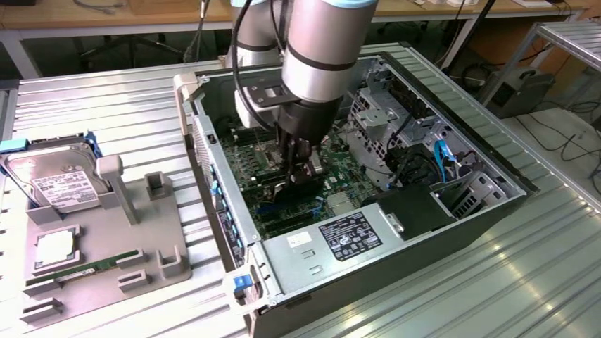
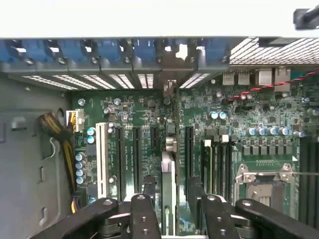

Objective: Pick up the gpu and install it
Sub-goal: 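Press down on the gpu until it lock into place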

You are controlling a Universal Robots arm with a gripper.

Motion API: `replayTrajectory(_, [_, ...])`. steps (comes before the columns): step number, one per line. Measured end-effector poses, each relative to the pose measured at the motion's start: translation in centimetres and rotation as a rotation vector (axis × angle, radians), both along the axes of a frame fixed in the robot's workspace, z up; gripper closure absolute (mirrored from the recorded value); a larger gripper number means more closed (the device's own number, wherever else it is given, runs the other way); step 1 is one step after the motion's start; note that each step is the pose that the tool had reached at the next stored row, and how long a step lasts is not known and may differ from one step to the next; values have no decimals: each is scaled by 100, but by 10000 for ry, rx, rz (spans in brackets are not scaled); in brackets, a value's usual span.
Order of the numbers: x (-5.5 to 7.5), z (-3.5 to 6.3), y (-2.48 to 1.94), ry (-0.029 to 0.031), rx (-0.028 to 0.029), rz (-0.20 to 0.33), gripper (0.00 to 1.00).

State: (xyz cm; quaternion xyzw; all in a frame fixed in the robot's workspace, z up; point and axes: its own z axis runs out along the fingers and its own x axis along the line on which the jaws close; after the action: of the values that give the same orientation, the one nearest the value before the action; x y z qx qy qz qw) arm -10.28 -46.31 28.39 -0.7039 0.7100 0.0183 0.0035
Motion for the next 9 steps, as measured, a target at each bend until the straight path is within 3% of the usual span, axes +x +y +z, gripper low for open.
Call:
replayTrajectory(1, [-60,10,84,-2,-8,14,89])
replayTrajectory(3, [-91,-64,85,-1,-12,23,89])
replayTrajectory(9, [-102,-106,84,1,-15,31,89])
